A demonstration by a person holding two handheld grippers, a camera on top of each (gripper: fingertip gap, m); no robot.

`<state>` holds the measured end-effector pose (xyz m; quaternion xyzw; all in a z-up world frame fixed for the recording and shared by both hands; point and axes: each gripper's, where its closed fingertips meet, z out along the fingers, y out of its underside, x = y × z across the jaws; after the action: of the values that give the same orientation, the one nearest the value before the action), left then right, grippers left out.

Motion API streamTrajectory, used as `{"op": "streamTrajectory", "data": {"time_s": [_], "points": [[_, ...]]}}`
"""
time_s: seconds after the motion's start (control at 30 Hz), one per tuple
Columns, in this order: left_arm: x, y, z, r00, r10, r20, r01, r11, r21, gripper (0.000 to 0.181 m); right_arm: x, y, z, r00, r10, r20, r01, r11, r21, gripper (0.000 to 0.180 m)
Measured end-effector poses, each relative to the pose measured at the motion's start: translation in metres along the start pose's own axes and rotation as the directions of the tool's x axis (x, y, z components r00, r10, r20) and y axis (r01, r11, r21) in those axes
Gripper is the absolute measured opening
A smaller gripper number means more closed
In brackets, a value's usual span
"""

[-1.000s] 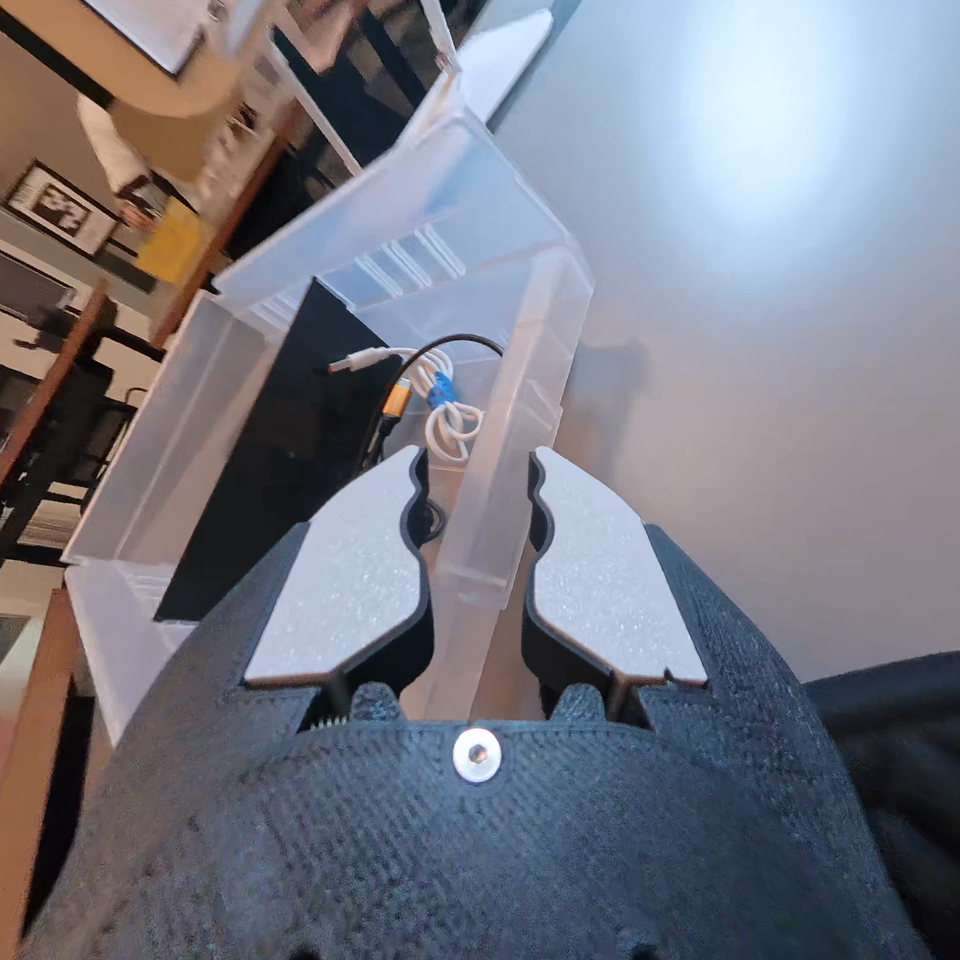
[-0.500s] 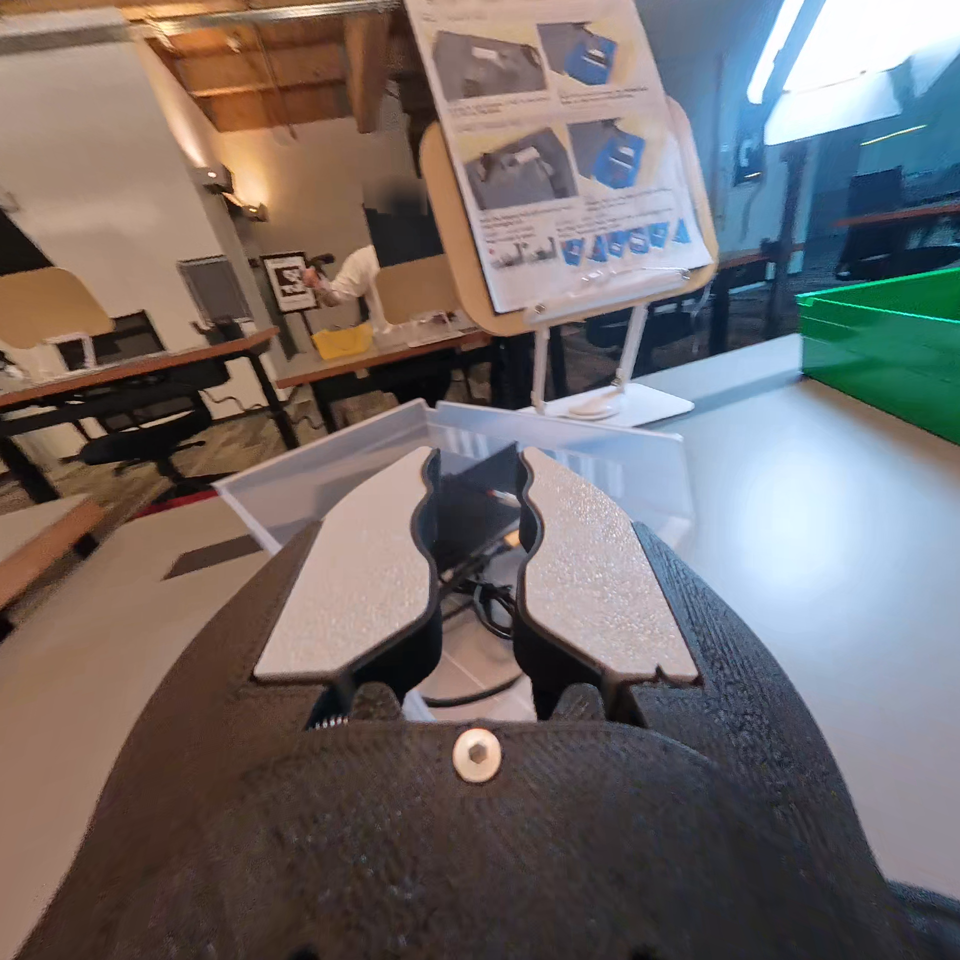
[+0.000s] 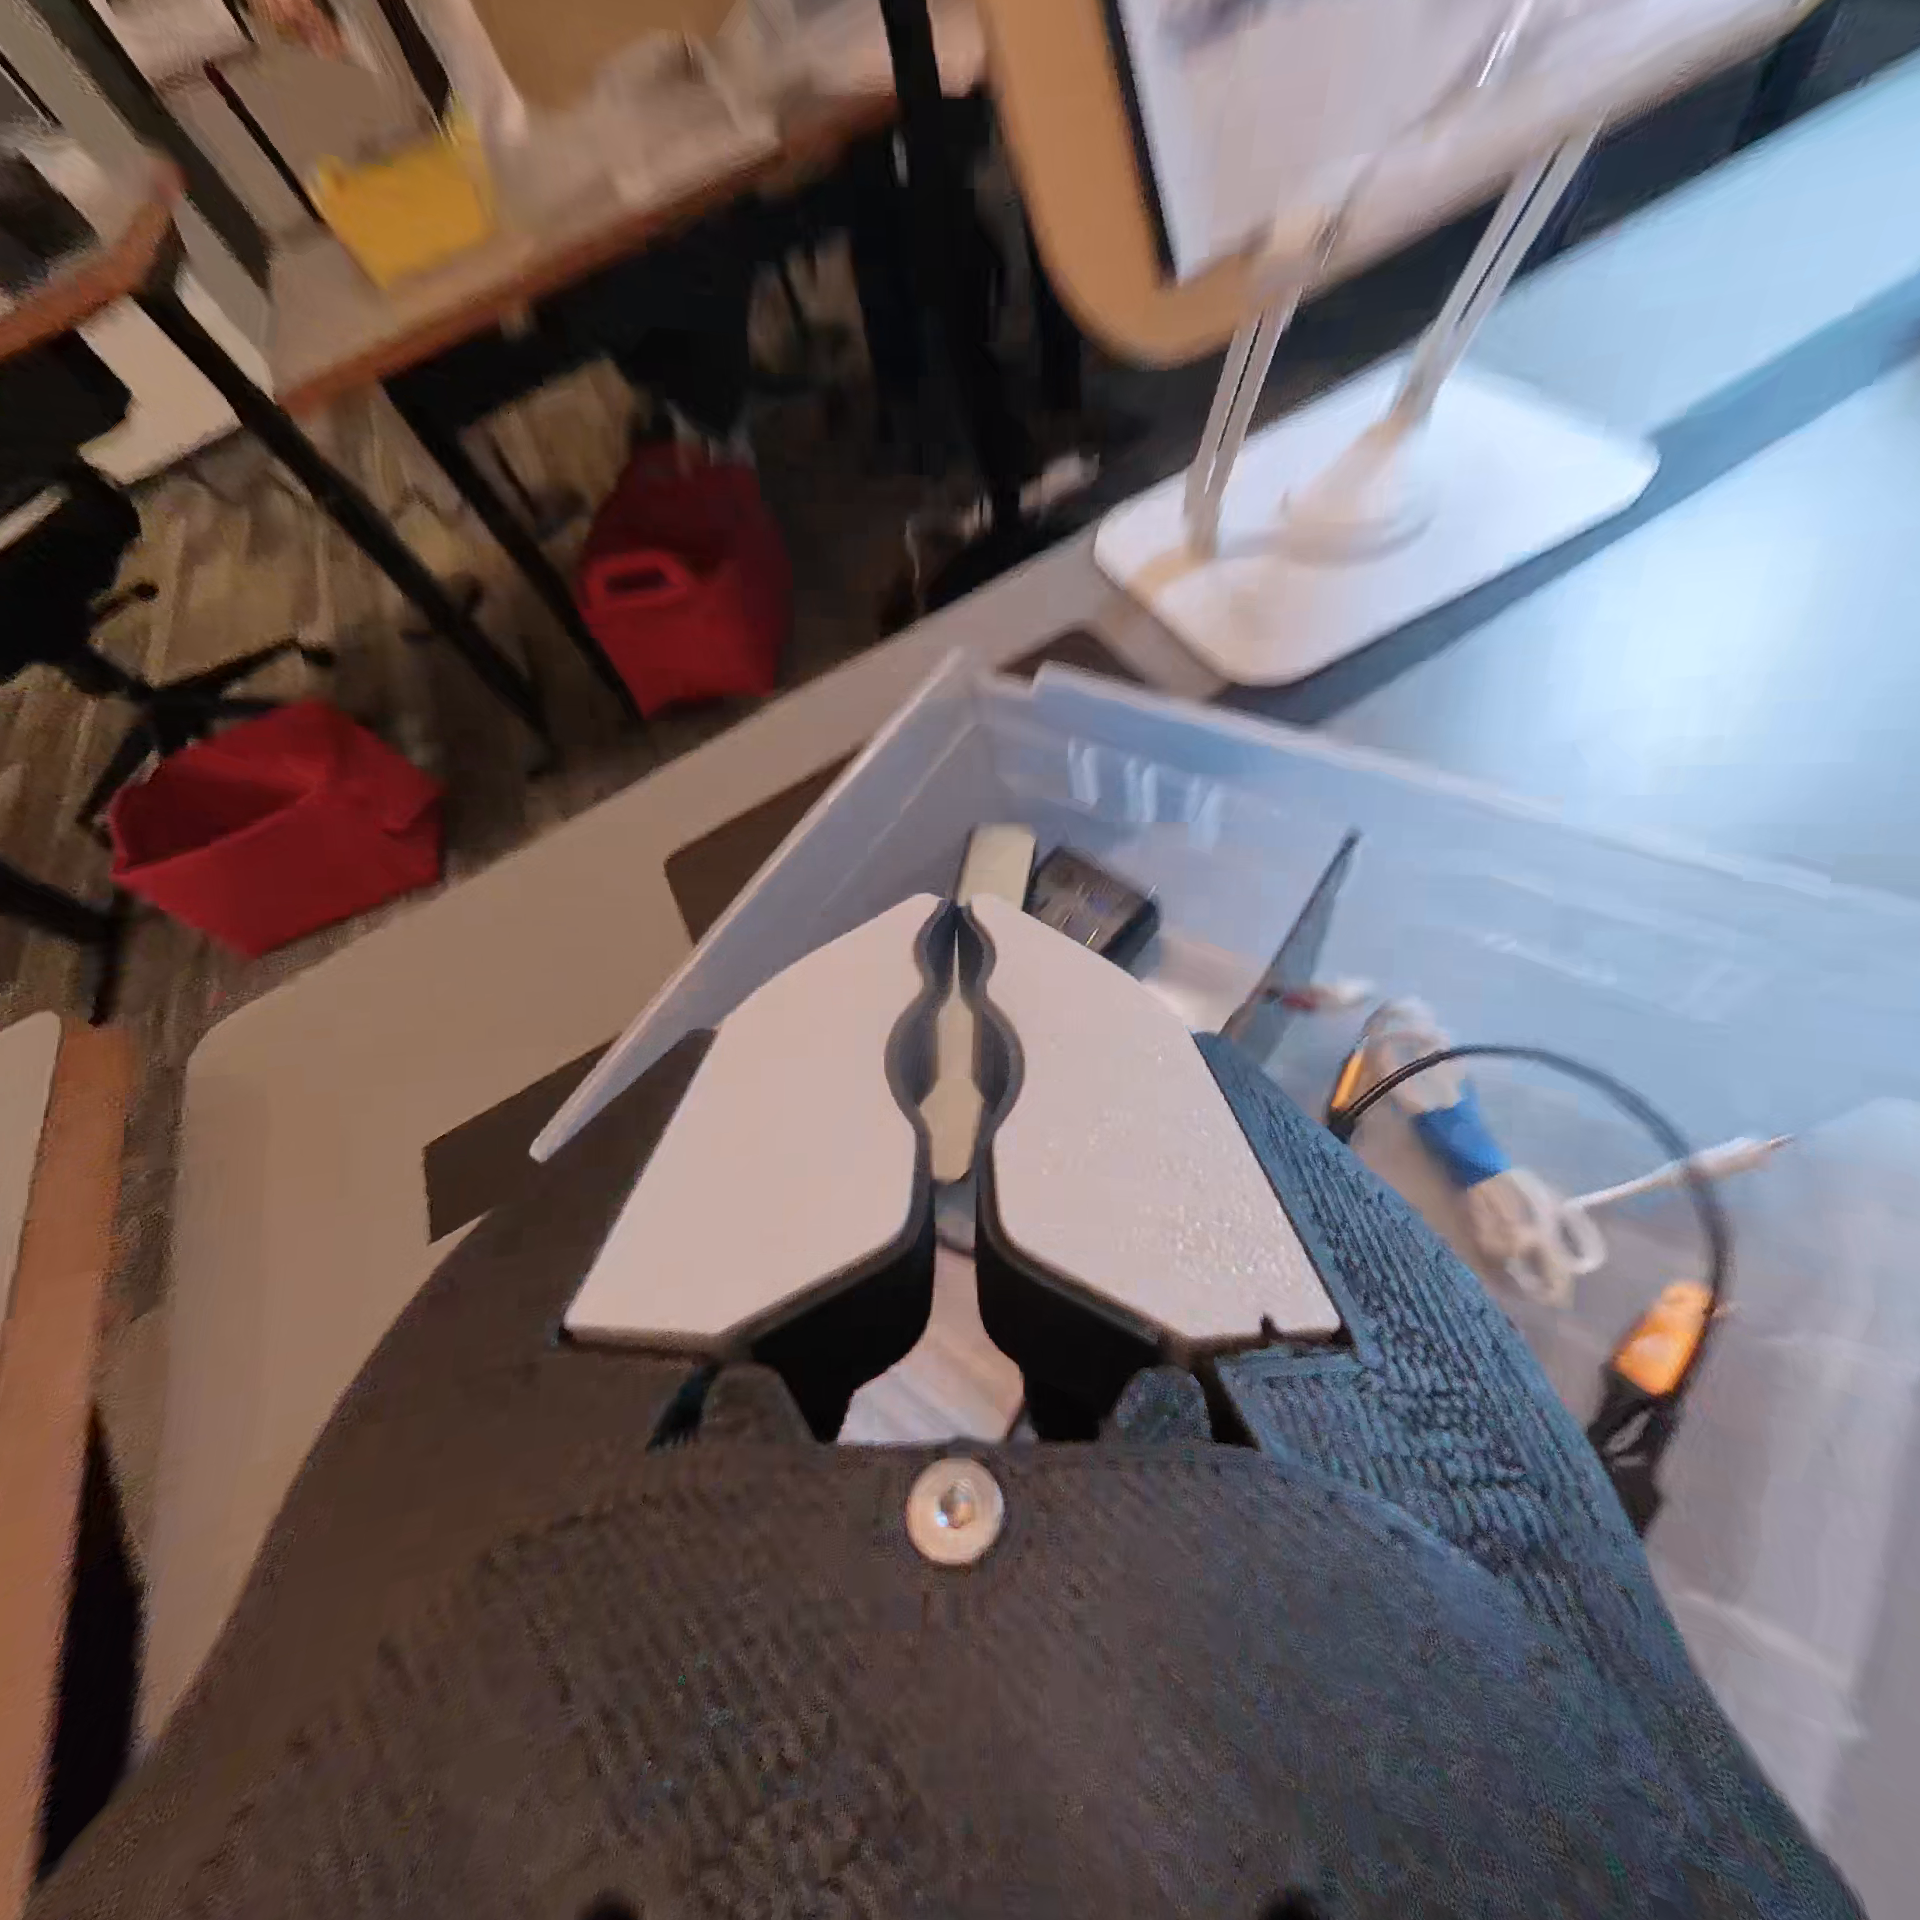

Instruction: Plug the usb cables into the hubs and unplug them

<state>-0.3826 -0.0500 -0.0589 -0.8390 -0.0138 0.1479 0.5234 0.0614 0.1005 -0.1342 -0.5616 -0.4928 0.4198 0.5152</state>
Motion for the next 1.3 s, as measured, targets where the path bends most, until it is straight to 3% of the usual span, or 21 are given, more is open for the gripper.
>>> {"op": "streamTrajectory", "data": {"time_s": [0.03,0.17,0.33,0.47,0.57,0.67,0.77,0.83,1.0,1.03,1.07,1.3], "points": [[-0.006,0.011,0.012,1.0,0.027,-0.003,-0.027,0.996,-0.08,0.006,0.0,0.0,0.0,1.0,-0.002,-0.001,0.002,1.0,0.003,0.001],[-0.018,0.054,0.049,0.995,0.077,-0.056,-0.092,0.931,-0.353,0.026,-0.001,-0.001,-0.001,0.999,-0.043,0.0,0.043,0.999,0.007,0.001],[-0.02,0.087,0.078,0.99,0.061,-0.124,-0.119,0.834,-0.539,0.044,-0.003,0.002,0.001,1.0,-0.021,0.023,0.021,1.0,-0.001,0.001],[-0.023,0.104,0.093,0.985,0.056,-0.163,-0.149,0.749,-0.646,0.056,-0.003,0.006,0.004,0.999,0.004,0.035,-0.003,1.0,-0.027,0.001],[-0.02,0.108,0.103,0.979,0.015,-0.203,-0.15,0.729,-0.668,0.046,-0.001,0.007,0.004,0.999,0.015,0.034,-0.014,0.999,-0.033,0.001],[-0.011,0.105,0.109,0.968,-0.064,-0.243,-0.12,0.732,-0.671,0.047,-0.001,0.01,0.005,0.999,0.037,0.04,-0.035,0.998,-0.049,0.001],[0.004,0.12,0.103,0.941,-0.116,-0.317,-0.164,0.663,-0.73,0.075,-0.001,0.01,0.006,0.998,0.046,0.044,-0.044,0.998,-0.052,0.001],[0.001,0.125,0.104,0.948,-0.077,-0.308,-0.188,0.645,-0.74,0.062,-0.003,0.01,0.006,0.997,0.053,0.052,-0.05,0.997,-0.053,0.001],[-0.002,0.125,0.105,0.954,-0.017,-0.301,-0.225,0.626,-0.747,0.056,-0.008,0.011,0.007,0.997,0.044,0.069,-0.04,0.997,-0.067,0.002],[-0.001,0.123,0.103,0.951,-0.002,-0.31,-0.241,0.624,-0.743,0.051,-0.009,0.012,0.007,0.997,0.041,0.072,-0.036,0.997,-0.069,0.002],[0.001,0.119,0.101,0.945,-0.002,-0.328,-0.254,0.627,-0.736,0.031,-0.01,0.012,0.006,0.997,0.035,0.075,-0.03,0.997,-0.071,0.002],[-0.004,0.089,0.083,0.954,0.065,-0.293,-0.257,0.682,-0.685,0.03,-0.019,0.014,0.007,0.994,-0.007,0.107,0.017,0.996,-0.092,0.001]]}}
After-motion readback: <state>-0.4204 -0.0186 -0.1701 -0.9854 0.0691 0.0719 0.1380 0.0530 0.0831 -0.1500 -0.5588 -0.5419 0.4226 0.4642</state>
